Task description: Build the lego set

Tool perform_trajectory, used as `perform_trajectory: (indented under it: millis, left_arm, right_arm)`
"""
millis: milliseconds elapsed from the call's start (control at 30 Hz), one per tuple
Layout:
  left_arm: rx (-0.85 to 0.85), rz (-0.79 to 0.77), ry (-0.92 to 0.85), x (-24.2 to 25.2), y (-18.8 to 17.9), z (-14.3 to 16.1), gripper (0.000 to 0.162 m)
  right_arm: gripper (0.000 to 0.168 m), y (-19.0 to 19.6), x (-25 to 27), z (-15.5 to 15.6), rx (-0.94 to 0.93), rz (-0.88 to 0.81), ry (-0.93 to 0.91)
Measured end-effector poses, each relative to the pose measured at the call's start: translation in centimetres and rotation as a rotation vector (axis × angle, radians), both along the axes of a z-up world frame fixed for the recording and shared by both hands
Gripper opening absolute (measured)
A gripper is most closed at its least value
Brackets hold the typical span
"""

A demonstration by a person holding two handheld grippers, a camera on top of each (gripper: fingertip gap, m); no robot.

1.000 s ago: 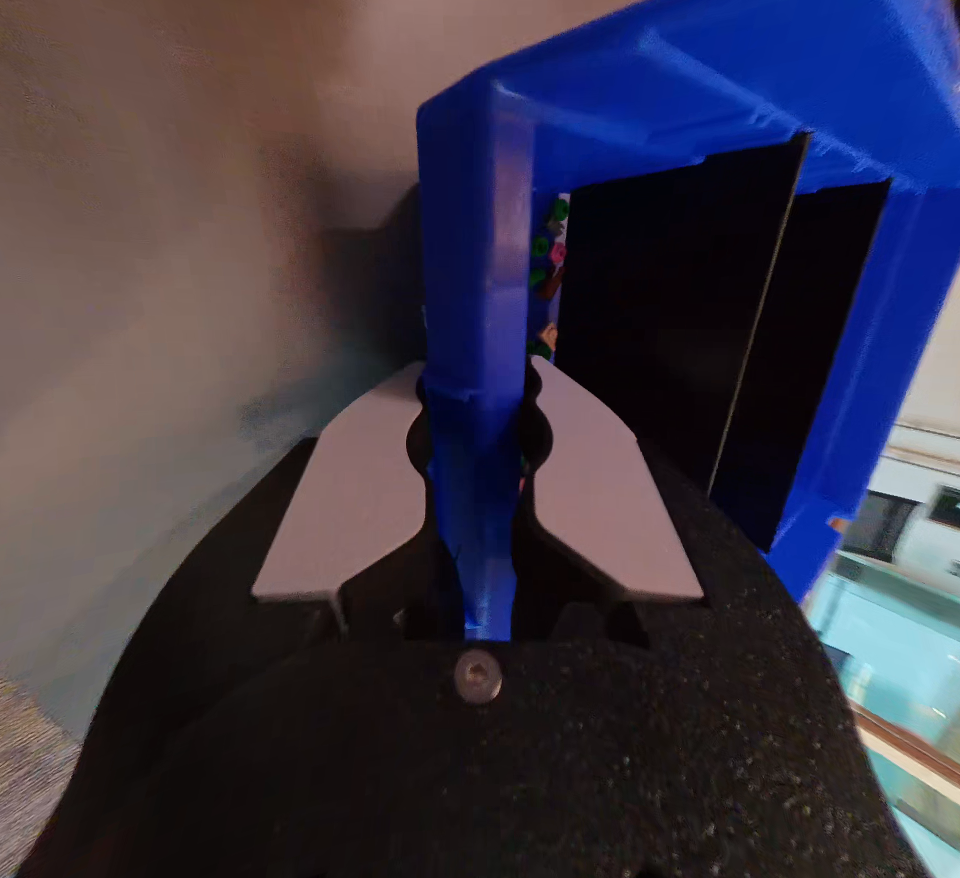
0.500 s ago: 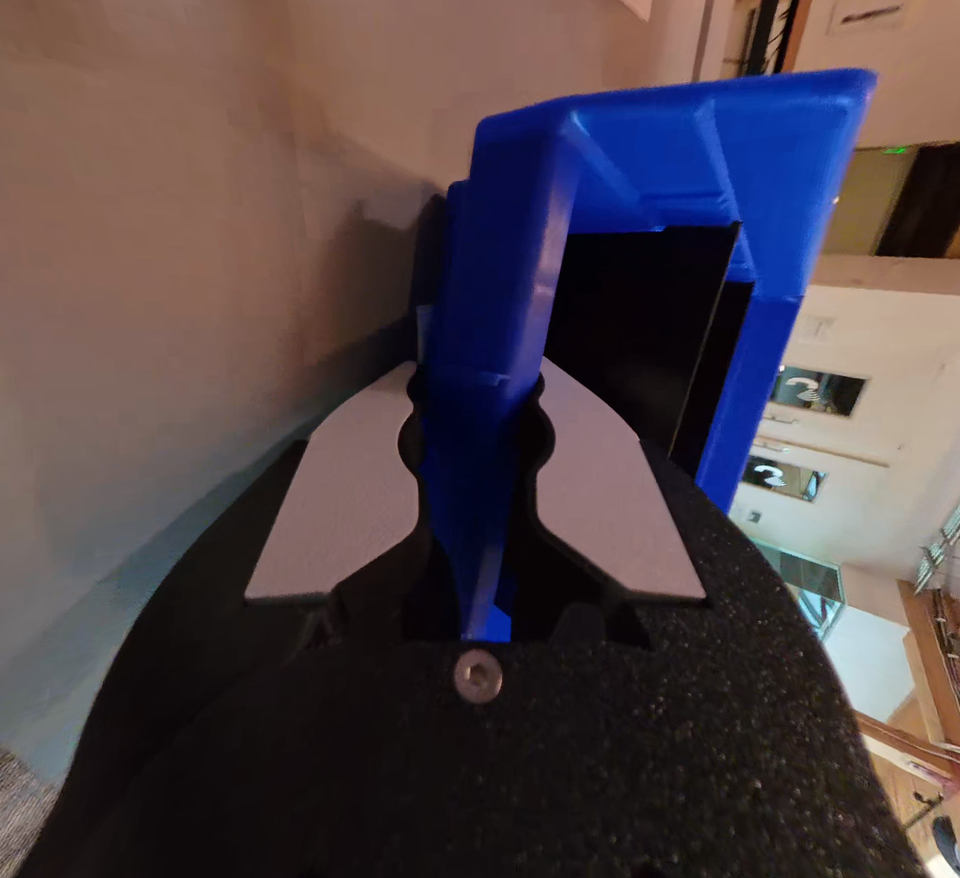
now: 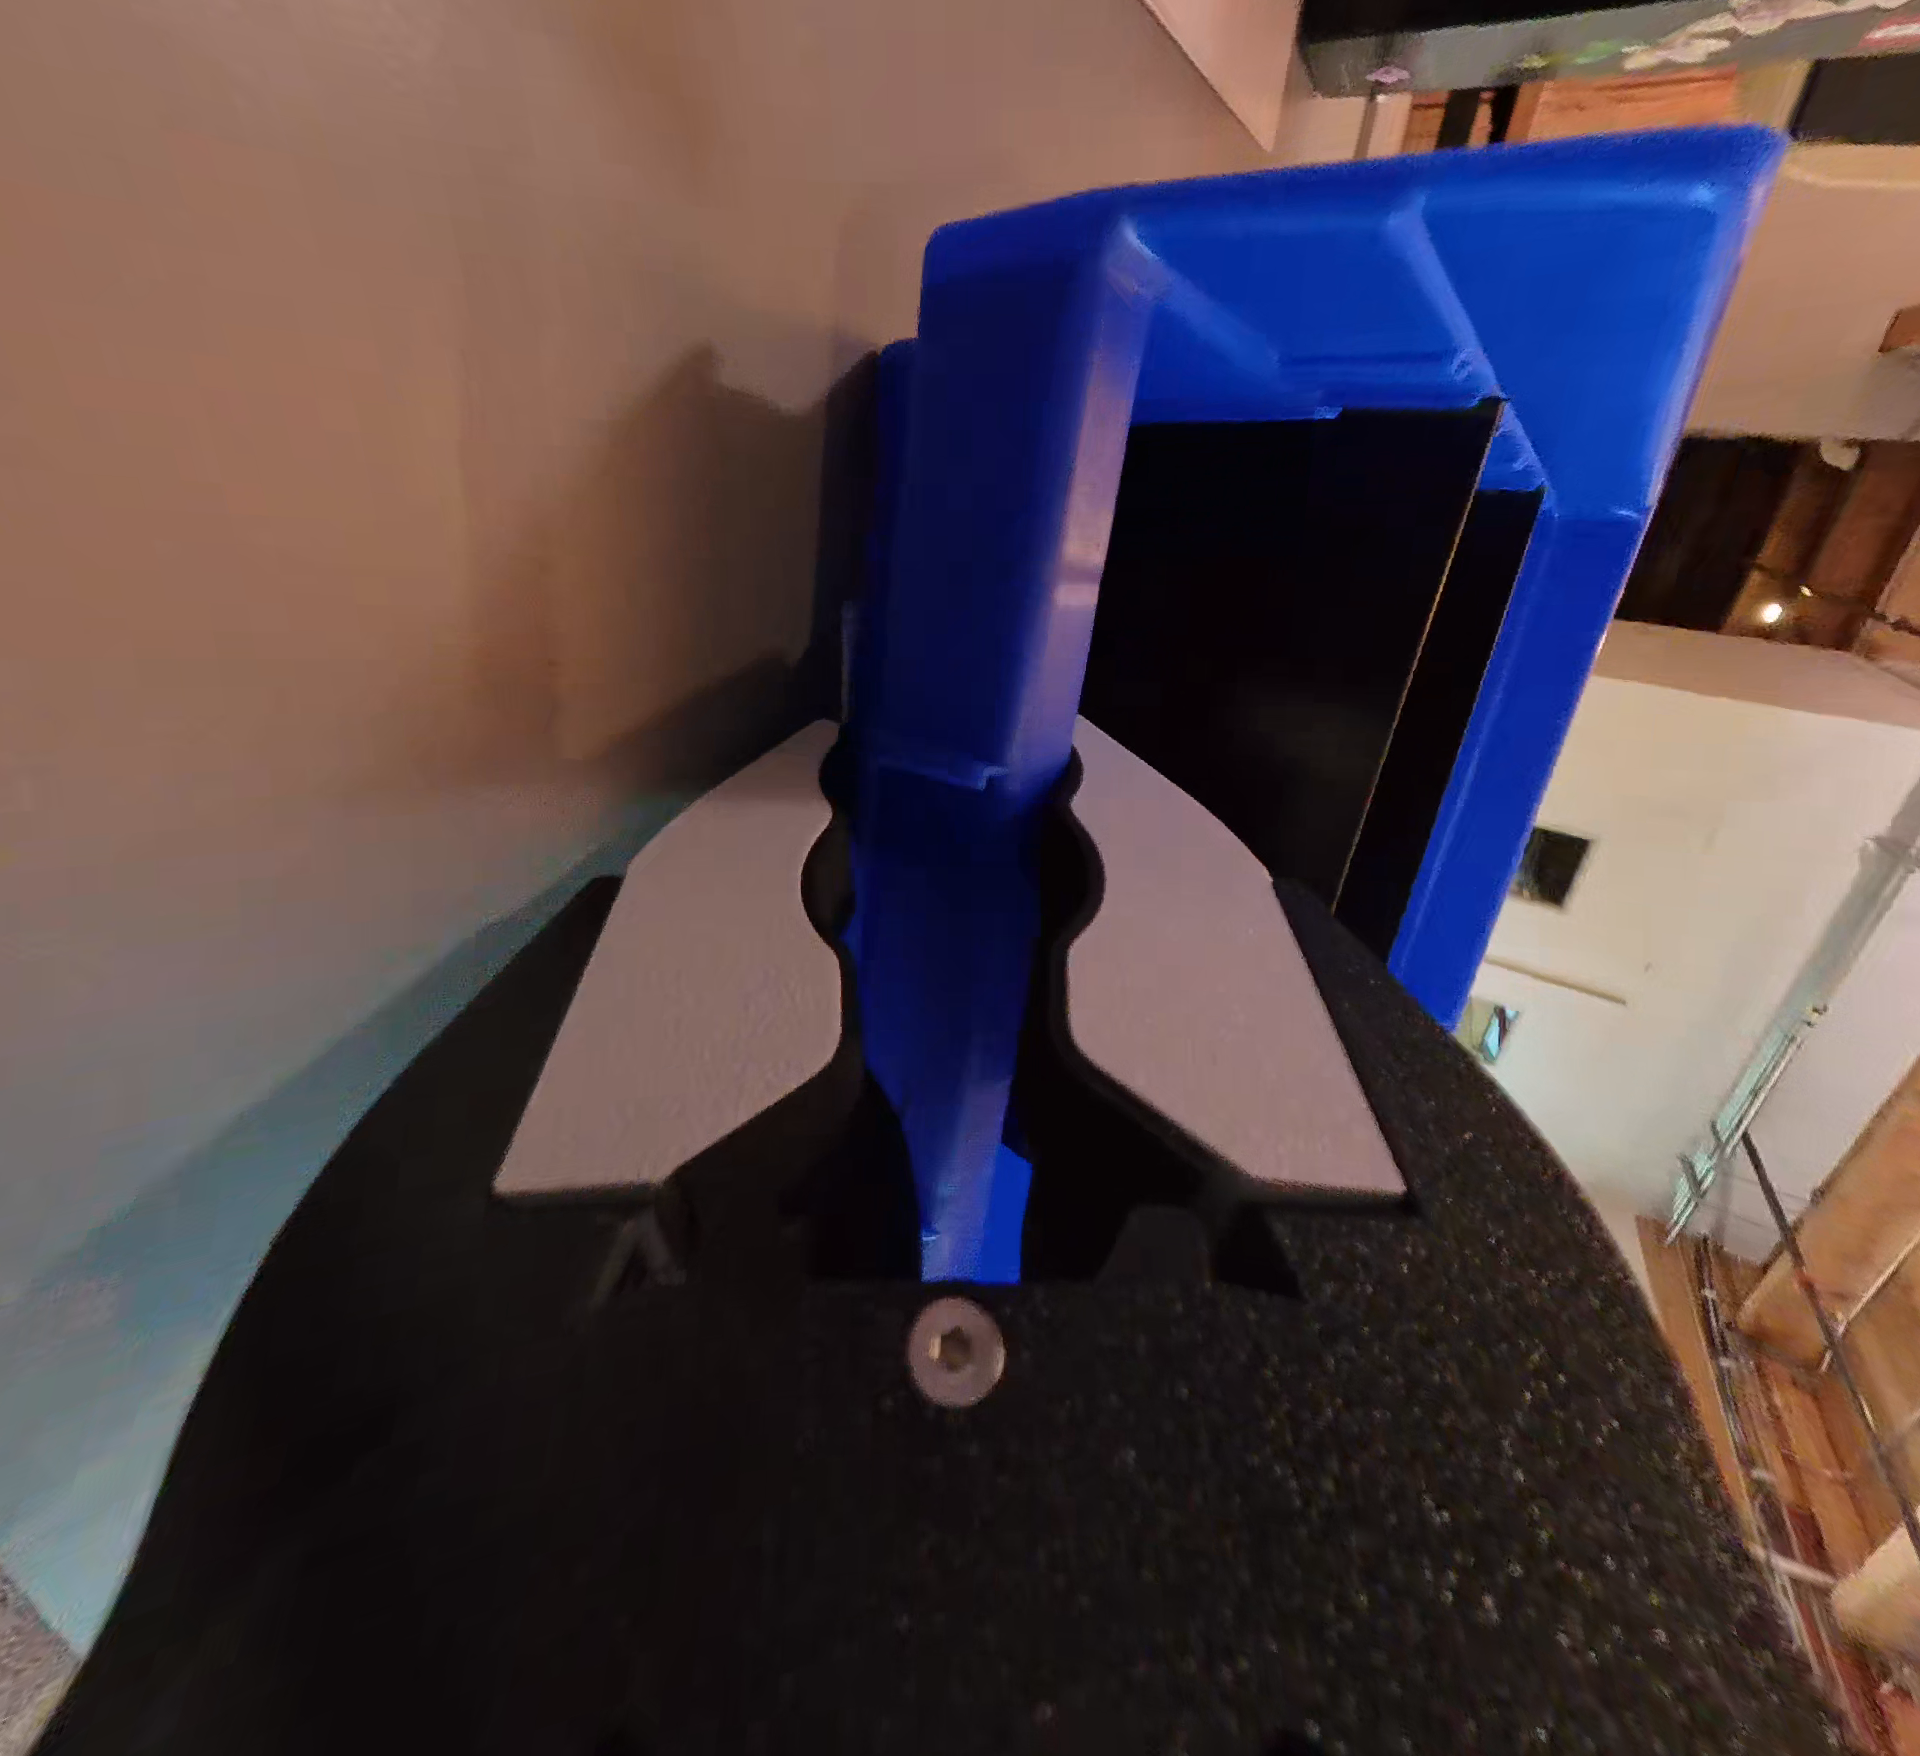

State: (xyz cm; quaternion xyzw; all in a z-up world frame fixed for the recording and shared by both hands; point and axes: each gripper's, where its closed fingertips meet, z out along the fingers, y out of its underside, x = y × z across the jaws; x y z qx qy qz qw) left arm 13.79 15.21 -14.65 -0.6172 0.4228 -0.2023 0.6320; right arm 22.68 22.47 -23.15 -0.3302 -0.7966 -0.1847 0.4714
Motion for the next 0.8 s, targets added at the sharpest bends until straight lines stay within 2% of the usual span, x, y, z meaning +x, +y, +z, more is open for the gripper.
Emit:
perform_trajectory:
  millis: [167,367,533,800]
  left_arm:
    - [0.008,0.021,-0.008,-0.6,-0.1,-0.1,0.046]
    - [0.008,0.019,-0.016,-1.1,-0.3,-0.4,0.046]
    - [0.016,0.019,-0.046,-1.4,-0.4,0.0,0.046]
    - [0.062,0.017,-0.045,-1.3,-1.0,1.0,0.046]
  right_arm:
    - [0.034,0.0,0.1,0.0,0.024,0.042,-0.022]
    - [0.029,0.0,0.3,0.4,0.21,0.073,0.028]
    - [0.032,0.3,0.1,0.3,0.173,0.036,-0.014]
    - [0.03,0.3,0.5,0.5,0.228,-0.017,0.019]
